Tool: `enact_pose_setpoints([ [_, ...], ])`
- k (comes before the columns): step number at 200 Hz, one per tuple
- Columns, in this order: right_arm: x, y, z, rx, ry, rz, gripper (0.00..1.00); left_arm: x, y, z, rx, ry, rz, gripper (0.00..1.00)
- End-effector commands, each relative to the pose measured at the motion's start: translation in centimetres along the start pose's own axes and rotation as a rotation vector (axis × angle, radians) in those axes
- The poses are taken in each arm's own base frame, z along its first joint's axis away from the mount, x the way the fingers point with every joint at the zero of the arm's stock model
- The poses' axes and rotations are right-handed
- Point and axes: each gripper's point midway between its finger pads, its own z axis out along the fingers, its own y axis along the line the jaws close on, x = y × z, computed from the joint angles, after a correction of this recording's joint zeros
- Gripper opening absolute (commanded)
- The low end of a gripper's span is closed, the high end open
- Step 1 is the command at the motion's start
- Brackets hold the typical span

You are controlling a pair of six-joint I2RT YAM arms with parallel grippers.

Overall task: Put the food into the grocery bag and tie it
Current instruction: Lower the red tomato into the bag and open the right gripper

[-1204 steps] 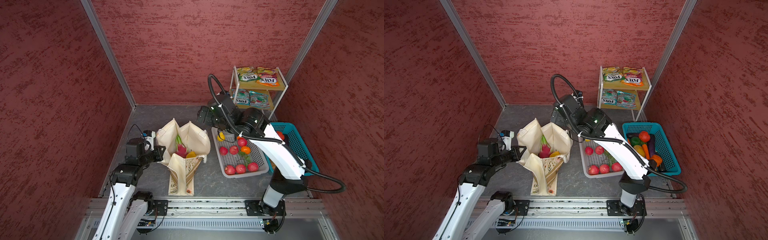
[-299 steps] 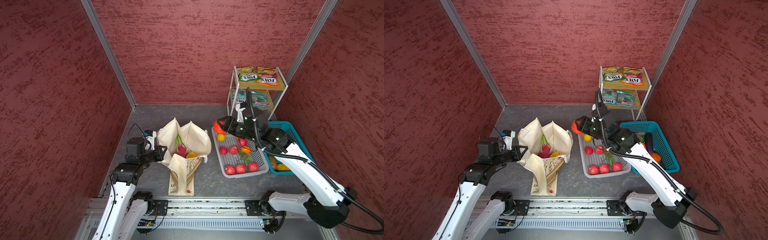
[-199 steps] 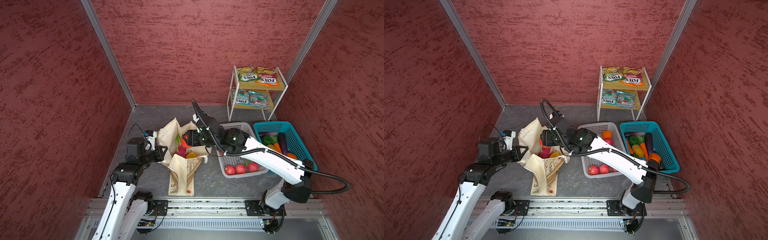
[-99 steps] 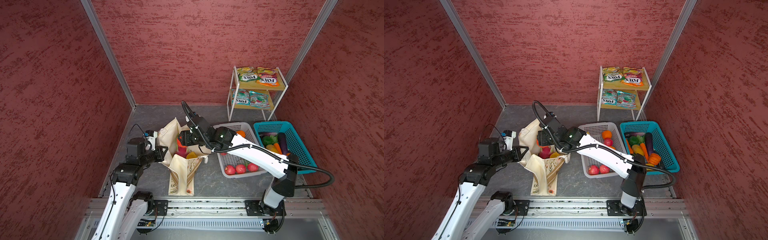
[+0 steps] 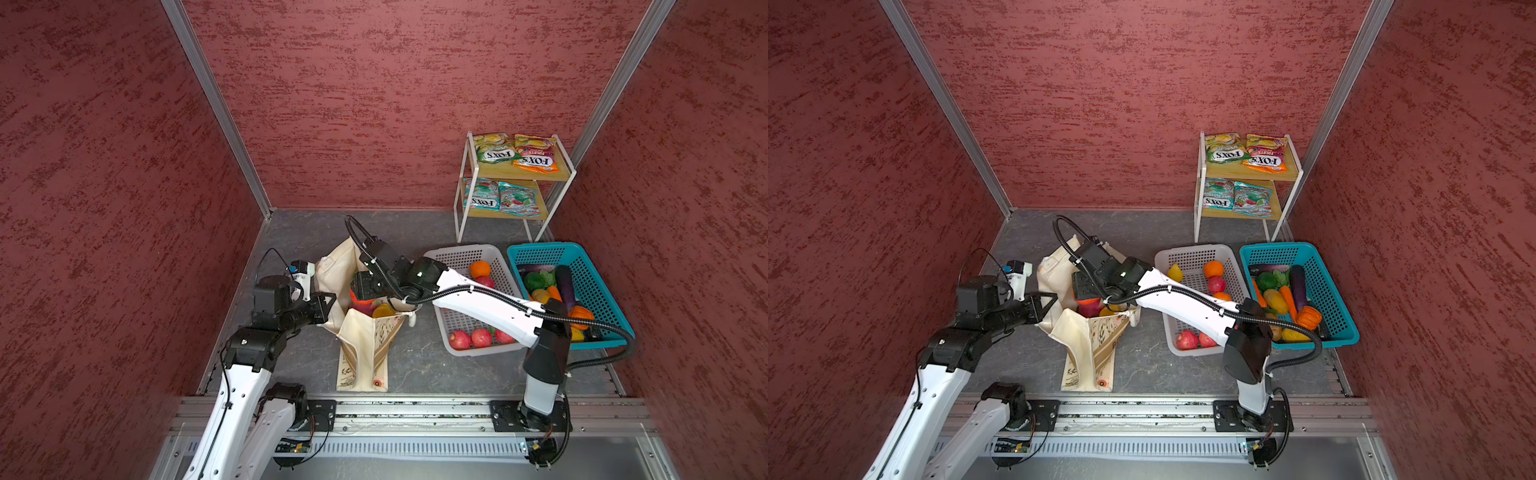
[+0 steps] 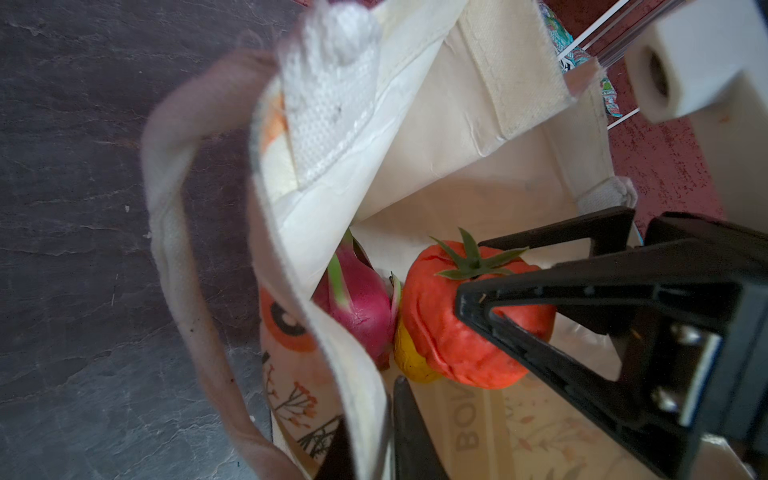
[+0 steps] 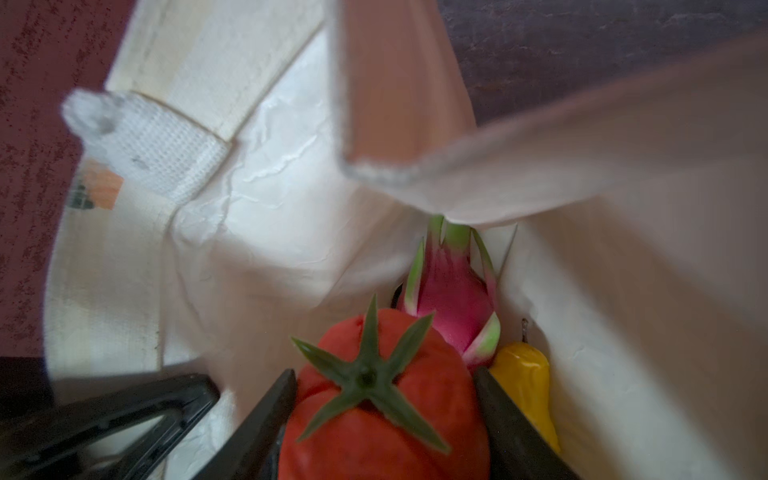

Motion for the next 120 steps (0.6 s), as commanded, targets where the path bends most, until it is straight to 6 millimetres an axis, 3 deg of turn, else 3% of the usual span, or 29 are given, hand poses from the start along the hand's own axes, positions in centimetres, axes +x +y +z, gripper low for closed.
enact_pose_setpoints([
  [1, -0.6, 1.1, 0.1, -0.027, -0.008, -0.015, 0.52, 0.2, 0.1, 0.1, 0.002, -0.001, 0.004, 0.14],
  [50, -0.8, 1.1, 0.8, -0.007, -0.005, -0.026, 0.57, 0.3, -0.1, 0.2, 0.013, 0.003, 0.005, 0.14],
  [81, -0.9, 1.0, 0.6, -0.001, -0.003, -0.029, 0.67, 0.2, -0.1, 0.0, 0.012, -0.004, 0.008, 0.14],
  [96, -1.2, 1.1, 0.1, -0.002, -0.01, -0.029, 0.76, 0.2, -0.1, 0.1, 0.011, -0.002, 0.007, 0.14],
  [105, -1.3, 1.2, -0.3, -0.004, -0.013, -0.028, 0.98, 0.2, 0.0, 0.1, 0.01, -0.002, 0.006, 0.14],
  [120, -1.8, 1.4, -1.4, -0.005, -0.032, -0.027, 0.99, 0.2, 0.1, 0.2, 0.007, 0.001, 0.004, 0.14],
])
